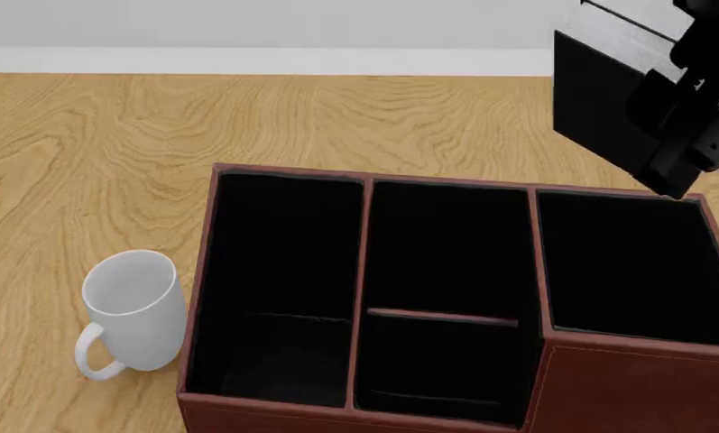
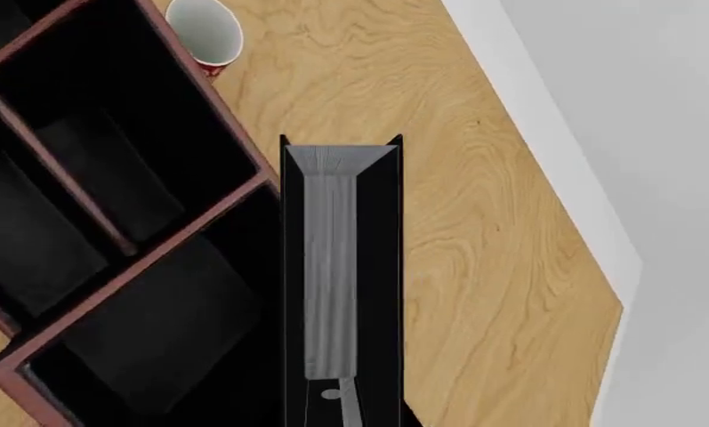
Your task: Pick up the book and place it in the right compartment of the caddy.
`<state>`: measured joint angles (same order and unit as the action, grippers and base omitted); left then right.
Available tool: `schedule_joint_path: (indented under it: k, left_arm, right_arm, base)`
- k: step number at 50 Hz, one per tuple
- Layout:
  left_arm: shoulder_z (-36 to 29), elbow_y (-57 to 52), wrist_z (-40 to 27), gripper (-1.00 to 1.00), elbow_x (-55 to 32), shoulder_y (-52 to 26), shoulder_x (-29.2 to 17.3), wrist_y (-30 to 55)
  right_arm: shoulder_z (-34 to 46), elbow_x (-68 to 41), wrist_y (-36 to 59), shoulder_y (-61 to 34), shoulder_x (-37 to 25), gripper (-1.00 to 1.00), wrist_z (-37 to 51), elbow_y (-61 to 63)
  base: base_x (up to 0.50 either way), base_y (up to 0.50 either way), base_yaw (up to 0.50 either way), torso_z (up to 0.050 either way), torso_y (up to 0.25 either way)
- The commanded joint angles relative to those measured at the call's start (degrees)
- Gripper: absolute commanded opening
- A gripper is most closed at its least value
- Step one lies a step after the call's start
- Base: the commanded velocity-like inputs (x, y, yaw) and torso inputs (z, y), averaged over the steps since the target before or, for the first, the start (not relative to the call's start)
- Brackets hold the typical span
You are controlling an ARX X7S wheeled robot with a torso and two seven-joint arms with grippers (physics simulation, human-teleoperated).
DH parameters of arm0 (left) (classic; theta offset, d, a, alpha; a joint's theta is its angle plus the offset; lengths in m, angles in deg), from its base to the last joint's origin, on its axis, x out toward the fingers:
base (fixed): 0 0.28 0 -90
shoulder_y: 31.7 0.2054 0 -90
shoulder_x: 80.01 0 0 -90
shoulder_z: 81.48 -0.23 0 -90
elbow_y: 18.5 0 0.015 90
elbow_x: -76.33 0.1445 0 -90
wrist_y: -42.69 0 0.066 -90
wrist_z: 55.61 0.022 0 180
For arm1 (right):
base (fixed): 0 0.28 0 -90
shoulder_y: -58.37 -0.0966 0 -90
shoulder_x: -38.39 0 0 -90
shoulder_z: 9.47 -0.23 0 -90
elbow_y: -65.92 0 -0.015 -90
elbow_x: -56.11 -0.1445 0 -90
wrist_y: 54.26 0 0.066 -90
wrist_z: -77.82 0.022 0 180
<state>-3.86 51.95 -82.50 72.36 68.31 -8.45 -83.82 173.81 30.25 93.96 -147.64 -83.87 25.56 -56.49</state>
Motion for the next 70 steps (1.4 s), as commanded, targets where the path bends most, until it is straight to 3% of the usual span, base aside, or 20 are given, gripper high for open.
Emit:
schedule_joint_path:
  k: [1, 36, 70]
  left_arm:
    - [-0.14, 0.1, -0.25, 1.0, 0.26, -0.17, -0.08, 0.54]
    - [-0.68, 0.3, -0.72, 1.0, 0.69, -0.42, -0.47, 0.86]
    - [-1.02, 0.5, -1.48, 1.0, 1.56, -0.77, -0.66, 2.01]
  right_arm:
    - [-0.55, 1.0, -0.1, 2.65, -2.13, -1.0, 2.15, 3.14]
    - [0.68, -1.18, 3.34, 7.24, -7.61, -1.0, 2.84, 11.97]
    - [-0.83, -1.07, -3.07, 17.76, -4.92, -1.0, 7.67, 2.75]
  base:
    - [0.0, 0.0, 0.0, 0.0, 0.0]
    - [0.0, 0.0, 0.0, 0.0, 0.001]
    - [0.0, 0.0, 0.0, 0.0, 0.001]
